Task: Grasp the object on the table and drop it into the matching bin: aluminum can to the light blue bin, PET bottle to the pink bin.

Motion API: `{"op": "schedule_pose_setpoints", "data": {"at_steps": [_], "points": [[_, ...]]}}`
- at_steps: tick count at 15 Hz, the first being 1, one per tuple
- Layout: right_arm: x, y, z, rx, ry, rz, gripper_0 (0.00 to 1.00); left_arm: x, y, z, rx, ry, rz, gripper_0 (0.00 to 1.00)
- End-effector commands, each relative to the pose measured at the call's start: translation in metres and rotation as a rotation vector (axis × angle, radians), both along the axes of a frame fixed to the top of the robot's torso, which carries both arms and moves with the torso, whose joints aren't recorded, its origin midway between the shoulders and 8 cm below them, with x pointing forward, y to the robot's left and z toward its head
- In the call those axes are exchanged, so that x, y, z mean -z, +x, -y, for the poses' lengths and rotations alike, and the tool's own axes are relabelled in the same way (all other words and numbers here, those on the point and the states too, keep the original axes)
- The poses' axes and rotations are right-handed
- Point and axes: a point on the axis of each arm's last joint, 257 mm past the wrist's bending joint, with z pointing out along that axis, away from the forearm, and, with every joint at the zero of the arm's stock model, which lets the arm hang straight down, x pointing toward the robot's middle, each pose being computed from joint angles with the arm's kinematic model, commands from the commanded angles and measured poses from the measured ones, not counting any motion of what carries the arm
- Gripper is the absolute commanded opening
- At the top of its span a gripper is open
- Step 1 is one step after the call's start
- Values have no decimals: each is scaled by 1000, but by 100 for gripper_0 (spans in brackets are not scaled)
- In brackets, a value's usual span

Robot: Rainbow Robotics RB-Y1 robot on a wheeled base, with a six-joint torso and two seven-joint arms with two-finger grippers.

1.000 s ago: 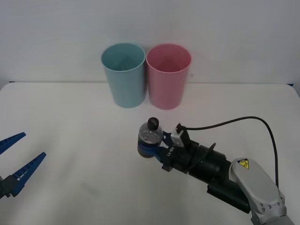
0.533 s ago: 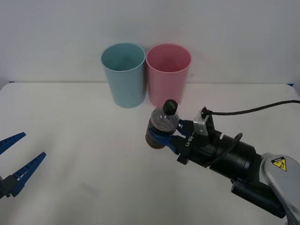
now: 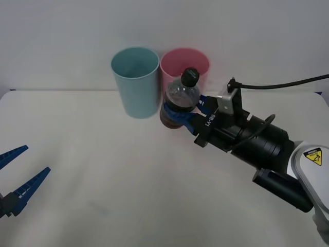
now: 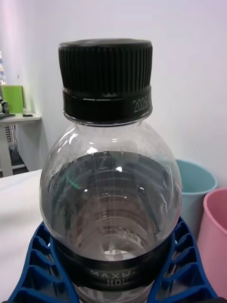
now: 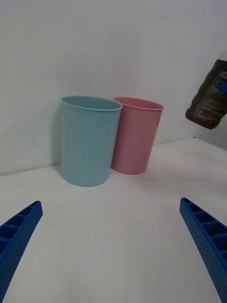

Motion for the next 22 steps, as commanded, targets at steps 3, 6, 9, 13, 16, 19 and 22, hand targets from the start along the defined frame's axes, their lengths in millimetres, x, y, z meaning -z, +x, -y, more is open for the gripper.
{"op": "schedule_pose_setpoints", "data": {"at_steps": [3, 6, 9, 13, 16, 19, 22], "points": [[-43, 26, 12, 0, 17, -21, 0, 0, 0, 0, 0, 0, 0, 100], [-65, 57, 26, 25, 8, -28, 0, 0, 0, 0, 0, 0, 0, 100], [-81, 98, 42, 65, 7, -47, 0, 0, 0, 0, 0, 0, 0, 100], [-84, 149, 50, 124, 1, -86, 0, 0, 0, 0, 0, 0, 0, 100], [-85, 183, 50, 157, 0, -119, 2, 0, 0, 0, 0, 0, 0, 100], [-79, 208, 45, 177, 8, -167, 2, 0, 0, 0, 0, 0, 0, 100], [-75, 215, 42, 181, 13, -187, 5, 0, 0, 0, 0, 0, 0, 100]]}}
